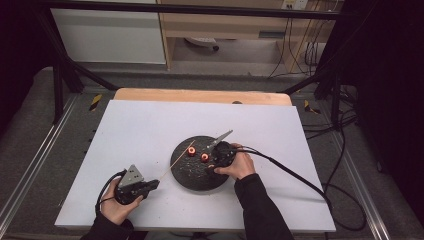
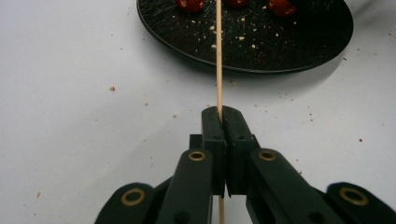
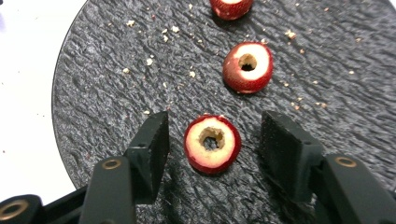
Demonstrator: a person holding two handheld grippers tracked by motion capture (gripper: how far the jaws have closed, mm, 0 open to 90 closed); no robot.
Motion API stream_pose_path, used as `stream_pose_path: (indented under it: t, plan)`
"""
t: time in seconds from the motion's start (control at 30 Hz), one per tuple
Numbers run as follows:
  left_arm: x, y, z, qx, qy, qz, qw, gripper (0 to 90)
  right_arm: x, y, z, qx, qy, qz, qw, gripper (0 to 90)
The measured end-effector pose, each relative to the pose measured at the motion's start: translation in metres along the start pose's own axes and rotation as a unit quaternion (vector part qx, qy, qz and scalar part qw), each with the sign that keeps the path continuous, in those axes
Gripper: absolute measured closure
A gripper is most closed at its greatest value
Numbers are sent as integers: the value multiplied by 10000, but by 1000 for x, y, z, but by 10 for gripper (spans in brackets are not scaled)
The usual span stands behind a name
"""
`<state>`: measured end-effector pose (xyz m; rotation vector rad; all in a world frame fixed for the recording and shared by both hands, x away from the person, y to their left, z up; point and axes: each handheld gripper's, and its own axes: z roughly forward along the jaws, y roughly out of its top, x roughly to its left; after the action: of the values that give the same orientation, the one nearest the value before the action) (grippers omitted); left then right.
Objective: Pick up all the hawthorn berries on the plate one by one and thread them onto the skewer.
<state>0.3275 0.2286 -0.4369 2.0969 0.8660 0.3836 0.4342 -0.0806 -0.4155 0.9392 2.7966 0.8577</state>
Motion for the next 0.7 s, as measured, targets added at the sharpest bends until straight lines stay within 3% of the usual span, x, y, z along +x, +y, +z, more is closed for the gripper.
stream_pose_path:
  t: [0.4, 0.7]
  plan:
    - [-1, 0, 0, 9, -6, 12, 10000, 884, 1, -1, 2, 191, 103, -28, 9998, 585]
    - [-1, 0, 0, 6, -4, 16, 10000, 884, -1, -1, 2, 256, 73, -55, 9996, 602]
